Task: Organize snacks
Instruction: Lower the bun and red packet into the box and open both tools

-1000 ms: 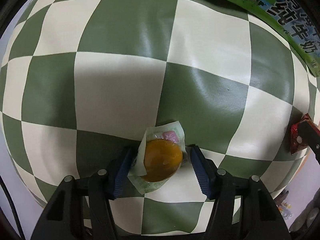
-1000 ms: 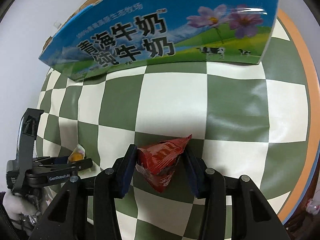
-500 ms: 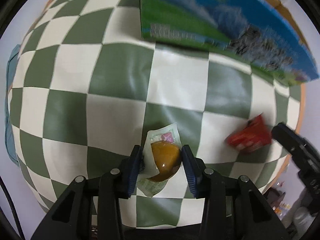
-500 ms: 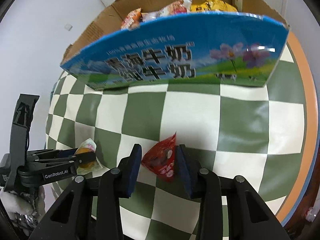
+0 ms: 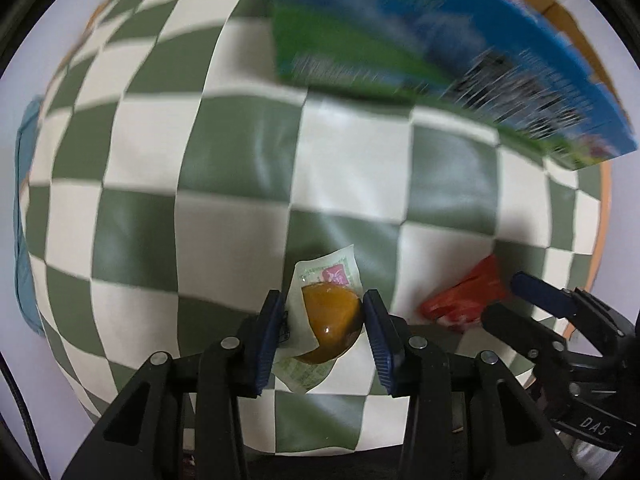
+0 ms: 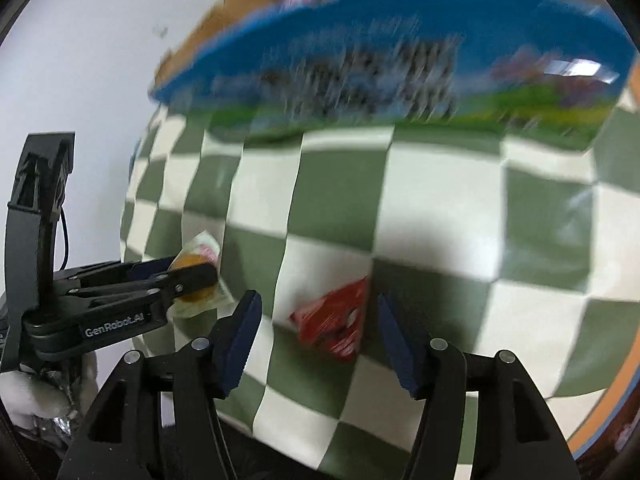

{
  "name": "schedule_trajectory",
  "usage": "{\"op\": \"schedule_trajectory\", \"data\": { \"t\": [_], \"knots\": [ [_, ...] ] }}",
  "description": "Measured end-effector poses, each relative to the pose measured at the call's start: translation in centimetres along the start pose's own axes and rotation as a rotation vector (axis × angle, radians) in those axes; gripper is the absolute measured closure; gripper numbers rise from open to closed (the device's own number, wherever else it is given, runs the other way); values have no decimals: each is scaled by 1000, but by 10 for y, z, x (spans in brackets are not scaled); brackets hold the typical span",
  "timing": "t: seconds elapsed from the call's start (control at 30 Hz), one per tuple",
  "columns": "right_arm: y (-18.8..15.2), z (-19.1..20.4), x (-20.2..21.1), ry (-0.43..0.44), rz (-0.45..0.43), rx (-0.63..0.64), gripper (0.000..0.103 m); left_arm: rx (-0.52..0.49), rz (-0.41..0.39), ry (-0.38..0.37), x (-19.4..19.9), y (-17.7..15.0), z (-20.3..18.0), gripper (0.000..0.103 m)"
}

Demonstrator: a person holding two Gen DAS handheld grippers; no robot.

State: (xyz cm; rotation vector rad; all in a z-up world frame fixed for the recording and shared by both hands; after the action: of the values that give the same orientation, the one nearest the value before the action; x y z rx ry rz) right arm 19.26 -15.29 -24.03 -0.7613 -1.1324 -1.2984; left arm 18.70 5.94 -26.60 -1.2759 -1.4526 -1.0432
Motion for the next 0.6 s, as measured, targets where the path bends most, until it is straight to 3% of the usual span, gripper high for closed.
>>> {"op": "schedule_trajectory", "data": {
  "t": [0.07, 0.13, 0.23, 0.4, 0.6],
  "knots": [
    [-4, 1, -16, 5, 28, -4, 41, 26, 20, 3, -11, -2, 8, 65],
    [-6, -1, -40, -21, 59, -9, 61, 55, 37, -4, -17, -3, 15, 65],
    [-9, 4, -47, -63, 41, 39, 66, 64, 22, -11, -11, -2, 18, 65],
    [-11, 9, -11, -62, -48, 68, 66, 31, -41, -61, 30, 4, 5, 65],
    [23, 2, 83, -13, -225, 30, 66, -81, -174, -164, 106, 32, -46, 65]
  ]
}}
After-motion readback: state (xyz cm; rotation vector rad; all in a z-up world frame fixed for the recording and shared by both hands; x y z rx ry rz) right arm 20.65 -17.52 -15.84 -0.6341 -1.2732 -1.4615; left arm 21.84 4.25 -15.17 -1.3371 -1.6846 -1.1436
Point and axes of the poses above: each gripper's, at about its wrist camera, not at the fingertips, and x roughly against the way its jaws point, z to its left, y to its top, the point moved 2 cm from there along -x, roughly the way its jaws point, and after that the axes turned 6 degrees about -y, right-handed, at the moved point
